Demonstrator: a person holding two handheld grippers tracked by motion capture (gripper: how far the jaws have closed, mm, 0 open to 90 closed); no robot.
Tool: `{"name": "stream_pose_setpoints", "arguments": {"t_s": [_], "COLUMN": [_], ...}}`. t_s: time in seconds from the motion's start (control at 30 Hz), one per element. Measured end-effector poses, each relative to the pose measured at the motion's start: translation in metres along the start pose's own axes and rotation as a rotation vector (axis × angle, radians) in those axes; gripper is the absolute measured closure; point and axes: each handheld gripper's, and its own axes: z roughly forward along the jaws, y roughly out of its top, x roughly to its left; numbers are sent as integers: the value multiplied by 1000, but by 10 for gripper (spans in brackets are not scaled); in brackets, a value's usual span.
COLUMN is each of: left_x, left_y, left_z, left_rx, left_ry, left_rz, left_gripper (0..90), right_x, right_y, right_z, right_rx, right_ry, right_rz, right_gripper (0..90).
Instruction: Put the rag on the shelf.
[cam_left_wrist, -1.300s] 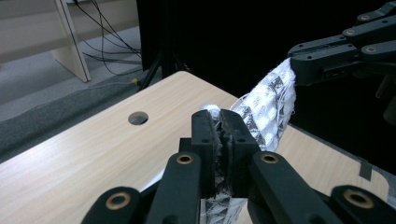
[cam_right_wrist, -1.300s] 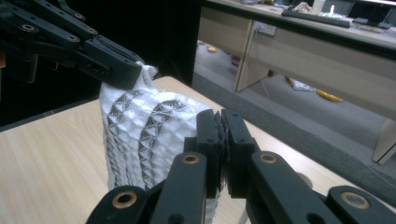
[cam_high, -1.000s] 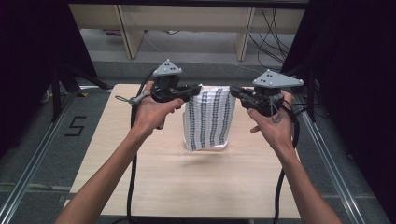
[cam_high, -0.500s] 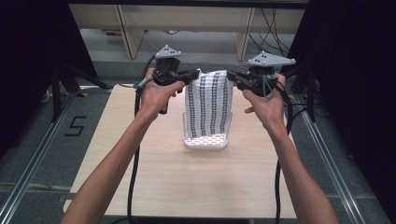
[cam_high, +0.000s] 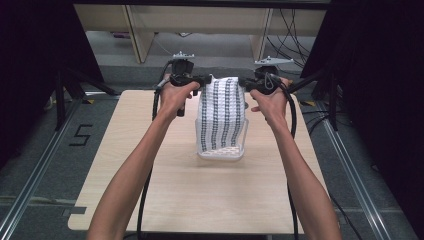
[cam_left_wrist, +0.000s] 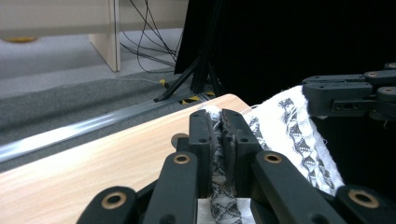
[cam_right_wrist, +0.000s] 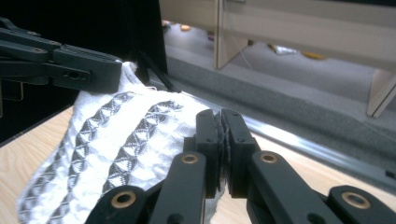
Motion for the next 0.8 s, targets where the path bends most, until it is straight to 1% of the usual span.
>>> {"name": "stream_pose_setpoints", "arguments": {"t_s": [0.03, 0.07, 0.1, 0.13, 0.17, 0.2, 0.27, 0.33, 0.37, 0.4, 0.43, 0.47, 0.5, 0.53, 0.57, 0.6, 0.63, 0.67, 0.7, 0.73, 0.77, 0.8], "left_x": [0, 3, 3, 4, 4, 4, 5, 6, 7, 9, 9, 11, 11, 12, 14, 17, 18, 19, 19, 20, 20, 21], "left_y": [0, -4, -4, -9, -9, -11, -15, -17, -18, -20, -20, -23, -23, -25, -27, -30, -32, -34, -34, -37, -38, -40], "left_z": [0, 6, 6, 12, 12, 14, 18, 22, 22, 24, 24, 27, 27, 28, 29, 32, 33, 35, 35, 36, 36, 37], "left_rx": [0, 27, 27, 49, 49, 57, 78, 89, 101, 111, 111, 134, 134, 141, 157, 173, 183, 195, 195, 205, 207, 207], "left_ry": [0, -10, -10, -3, -3, -5, -1, 9, 11, 16, 16, 18, 18, 21, 25, 29, 25, 17, 17, 20, 22, 29], "left_rz": [0, -6, -6, -4, -4, -6, -7, -4, 6, 4, 4, 7, 7, -2, 1, -5, -6, -7, -7, 4, 8, 1], "left_gripper": [821, 816, 813, 809, 808, 808, 806, 804, 804, 806, 805, 801, 791, 791, 780, 758, 751, 737, 713, 713, 662, 570], "right_x": [0, -4, -5, -6, -6, -6, -10, -11, -11, -13, -13, -13, -13, -14, -15, -15, -17, -16, -16, -16, -17, -15], "right_y": [0, -3, -5, -7, -7, -9, -12, -15, -17, -20, -21, -22, -22, -23, -24, -27, -28, -29, -29, -30, -31, -32], "right_z": [0, 6, 8, 10, 10, 12, 16, 20, 22, 25, 26, 28, 28, 30, 31, 34, 35, 36, 36, 36, 37, 37], "right_rx": [0, 17, 30, 43, 43, 53, 72, 82, 89, 99, 111, 117, 117, 123, 132, 146, 153, 163, 163, 173, 172, 185], "right_ry": [0, -4, -5, -6, -6, -9, -15, -16, -21, -16, -15, -19, -19, -17, -16, -17, -21, -23, -23, -20, -21, -24], "right_rz": [0, 1, 11, 22, 22, 32, 20, 30, 40, 30, 44, 43, 43, 45, 30, 56, 46, 60, 60, 56, 51, 69], "right_gripper": [871, 869, 868, 866, 866, 865, 864, 862, 860, 857, 855, 852, 852, 850, 847, 839, 830, 818, 818, 809, 792, 750]}}
